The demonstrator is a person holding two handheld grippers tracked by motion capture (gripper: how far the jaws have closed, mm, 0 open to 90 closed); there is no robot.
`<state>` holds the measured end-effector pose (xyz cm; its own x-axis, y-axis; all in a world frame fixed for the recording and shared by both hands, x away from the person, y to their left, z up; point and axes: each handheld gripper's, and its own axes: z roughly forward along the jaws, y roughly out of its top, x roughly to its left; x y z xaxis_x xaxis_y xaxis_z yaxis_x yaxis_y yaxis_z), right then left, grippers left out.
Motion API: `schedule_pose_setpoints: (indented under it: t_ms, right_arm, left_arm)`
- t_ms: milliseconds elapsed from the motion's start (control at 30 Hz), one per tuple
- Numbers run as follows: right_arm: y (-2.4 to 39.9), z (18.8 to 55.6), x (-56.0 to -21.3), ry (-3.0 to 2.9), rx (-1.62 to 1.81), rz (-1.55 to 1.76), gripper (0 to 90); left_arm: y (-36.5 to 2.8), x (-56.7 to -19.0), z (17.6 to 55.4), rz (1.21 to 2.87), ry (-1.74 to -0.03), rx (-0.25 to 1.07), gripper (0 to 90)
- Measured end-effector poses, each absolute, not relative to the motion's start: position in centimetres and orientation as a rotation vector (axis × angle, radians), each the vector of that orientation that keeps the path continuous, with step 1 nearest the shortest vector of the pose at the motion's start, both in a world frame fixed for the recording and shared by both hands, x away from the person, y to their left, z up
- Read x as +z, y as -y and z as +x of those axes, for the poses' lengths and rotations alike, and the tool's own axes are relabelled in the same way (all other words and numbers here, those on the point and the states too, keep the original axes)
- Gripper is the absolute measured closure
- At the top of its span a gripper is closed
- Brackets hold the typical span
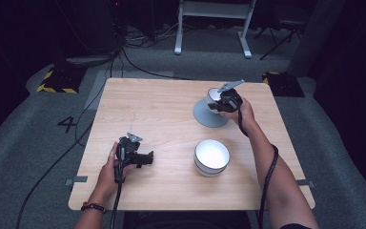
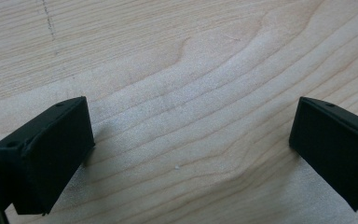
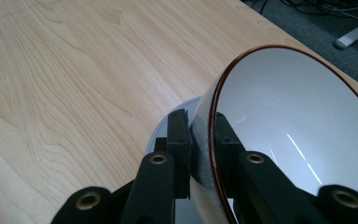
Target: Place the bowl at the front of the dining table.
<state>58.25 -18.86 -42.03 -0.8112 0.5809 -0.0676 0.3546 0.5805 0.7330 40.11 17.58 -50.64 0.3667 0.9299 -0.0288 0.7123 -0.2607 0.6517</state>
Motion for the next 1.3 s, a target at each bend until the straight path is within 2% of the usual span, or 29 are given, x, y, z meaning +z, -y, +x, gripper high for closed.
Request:
schedule_pose_setpoints:
  t_ms: [800, 1300]
  right_arm:
    - [17.9, 59.5, -44.4, -2.522, 0.938, 0.791, 81.4]
    - [17.6, 59.4, -45.4, -2.547, 0.992, 0.819, 81.5]
  left_arm:
    - [-17.6, -50.7, 40.1, 2.052, -1.414, 0.492, 0.0]
    - [-17.6, -50.7, 40.1, 2.05, -1.415, 0.491, 0.0]
